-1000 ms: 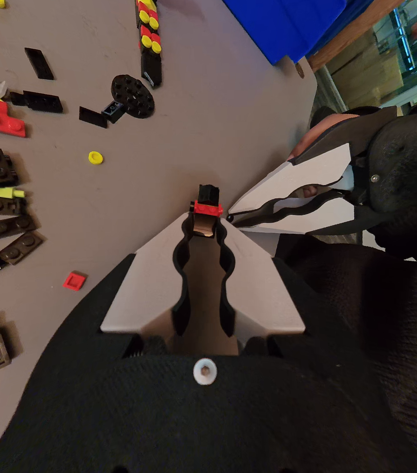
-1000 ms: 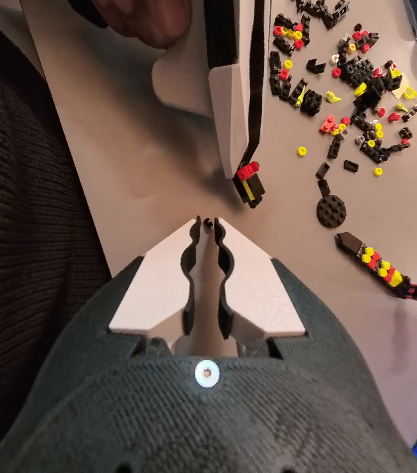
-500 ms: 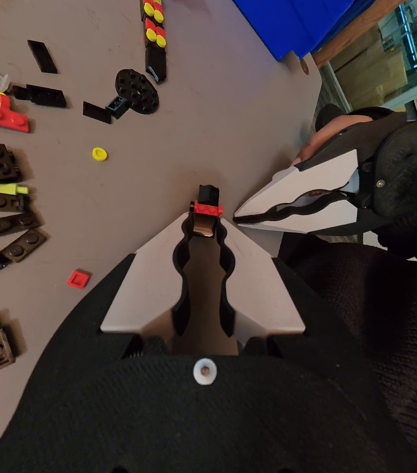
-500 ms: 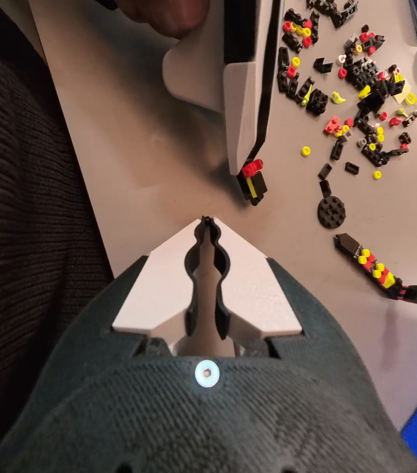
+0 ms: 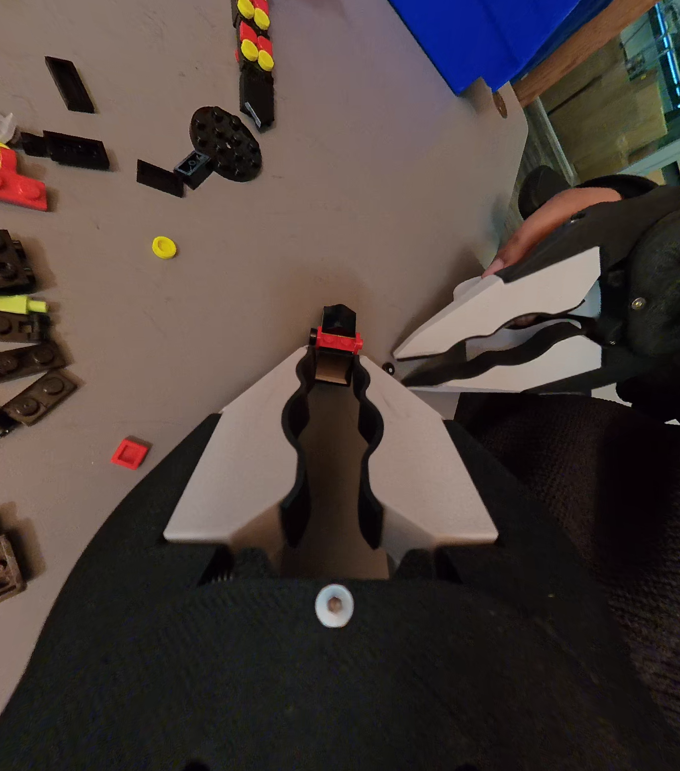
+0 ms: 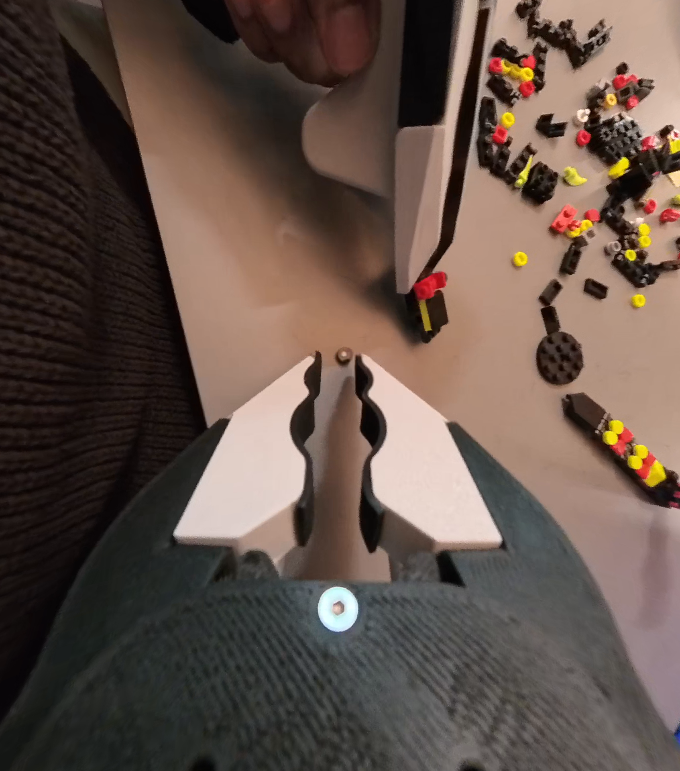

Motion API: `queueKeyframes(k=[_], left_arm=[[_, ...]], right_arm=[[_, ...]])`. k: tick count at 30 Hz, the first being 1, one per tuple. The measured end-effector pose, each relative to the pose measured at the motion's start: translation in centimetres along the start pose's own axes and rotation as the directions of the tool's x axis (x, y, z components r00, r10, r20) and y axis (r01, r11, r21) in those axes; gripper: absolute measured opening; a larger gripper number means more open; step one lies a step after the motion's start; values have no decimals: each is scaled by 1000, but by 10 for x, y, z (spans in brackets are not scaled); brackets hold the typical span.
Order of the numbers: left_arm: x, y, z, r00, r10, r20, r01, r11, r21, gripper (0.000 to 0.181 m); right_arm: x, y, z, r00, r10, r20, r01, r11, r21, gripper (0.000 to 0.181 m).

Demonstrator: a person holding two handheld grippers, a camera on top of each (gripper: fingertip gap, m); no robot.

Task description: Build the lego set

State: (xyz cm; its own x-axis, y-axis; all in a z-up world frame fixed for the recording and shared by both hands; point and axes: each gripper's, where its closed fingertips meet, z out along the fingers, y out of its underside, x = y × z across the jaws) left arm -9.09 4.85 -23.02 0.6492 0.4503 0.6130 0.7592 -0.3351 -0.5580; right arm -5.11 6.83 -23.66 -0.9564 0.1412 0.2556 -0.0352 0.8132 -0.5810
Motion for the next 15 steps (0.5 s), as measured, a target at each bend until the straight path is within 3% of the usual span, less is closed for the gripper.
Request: queueKeyframes(k=[15], left_arm=[[0, 4, 2, 1000, 17, 3, -17, 1000, -25, 16]], right_arm=[[-6, -1, 2, 988, 122, 95, -125, 992, 28, 25]])
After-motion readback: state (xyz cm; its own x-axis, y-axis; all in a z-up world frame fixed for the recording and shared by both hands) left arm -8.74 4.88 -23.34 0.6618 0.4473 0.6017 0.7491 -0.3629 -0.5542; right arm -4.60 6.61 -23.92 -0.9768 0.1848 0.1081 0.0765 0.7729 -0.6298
